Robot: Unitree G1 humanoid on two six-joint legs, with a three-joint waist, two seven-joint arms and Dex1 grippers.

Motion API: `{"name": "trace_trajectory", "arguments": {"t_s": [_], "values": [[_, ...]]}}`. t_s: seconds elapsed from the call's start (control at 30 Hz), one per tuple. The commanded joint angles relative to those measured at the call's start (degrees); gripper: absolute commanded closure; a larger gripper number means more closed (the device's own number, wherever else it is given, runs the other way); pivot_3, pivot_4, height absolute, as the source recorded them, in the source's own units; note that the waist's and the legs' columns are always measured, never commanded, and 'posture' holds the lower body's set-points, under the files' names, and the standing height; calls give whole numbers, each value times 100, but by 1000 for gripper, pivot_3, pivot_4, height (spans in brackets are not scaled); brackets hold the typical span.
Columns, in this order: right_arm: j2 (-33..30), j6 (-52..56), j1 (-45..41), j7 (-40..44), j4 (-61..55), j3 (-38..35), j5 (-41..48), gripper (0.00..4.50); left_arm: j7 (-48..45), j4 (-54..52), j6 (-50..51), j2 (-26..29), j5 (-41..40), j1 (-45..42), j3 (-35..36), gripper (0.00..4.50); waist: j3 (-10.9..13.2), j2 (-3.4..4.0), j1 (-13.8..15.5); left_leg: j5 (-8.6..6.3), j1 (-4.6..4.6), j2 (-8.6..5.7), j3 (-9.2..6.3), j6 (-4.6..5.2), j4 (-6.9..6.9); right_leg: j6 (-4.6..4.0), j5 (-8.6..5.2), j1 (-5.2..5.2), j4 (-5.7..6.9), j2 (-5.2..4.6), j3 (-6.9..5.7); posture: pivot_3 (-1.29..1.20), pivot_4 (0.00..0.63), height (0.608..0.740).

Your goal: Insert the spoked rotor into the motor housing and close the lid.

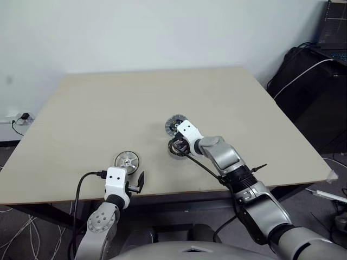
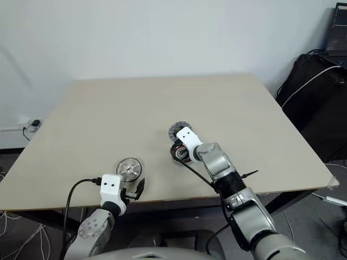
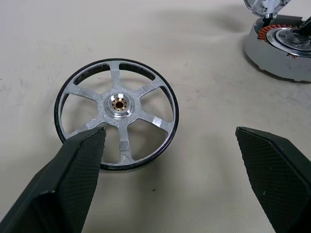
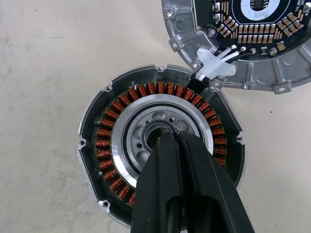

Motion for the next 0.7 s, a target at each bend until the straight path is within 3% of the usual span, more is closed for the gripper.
{"name": "trace_trajectory", "arguments": {"t_s": [0.03,0.53,0.7], "values": [[-33,-85,-187,25,32,-22,-3,4485,10,-113,-118,-5,29,-37,-6,0,0,0,1,0,0,0,0,0,0,0,0,0,0,0,0,0,0,740],[-106,-54,-163,101,29,-6,16,4485,8,-90,-133,-5,23,-44,-10,0,0,0,5,-1,0,-2,0,1,0,0,0,1,-1,-1,-1,0,0,740],[-102,-87,-163,137,39,4,2,3123,15,-70,-148,-15,21,-44,-5,0,-1,1,1,-1,0,-2,1,1,0,-1,0,1,-1,-1,0,0,0,740]]}}
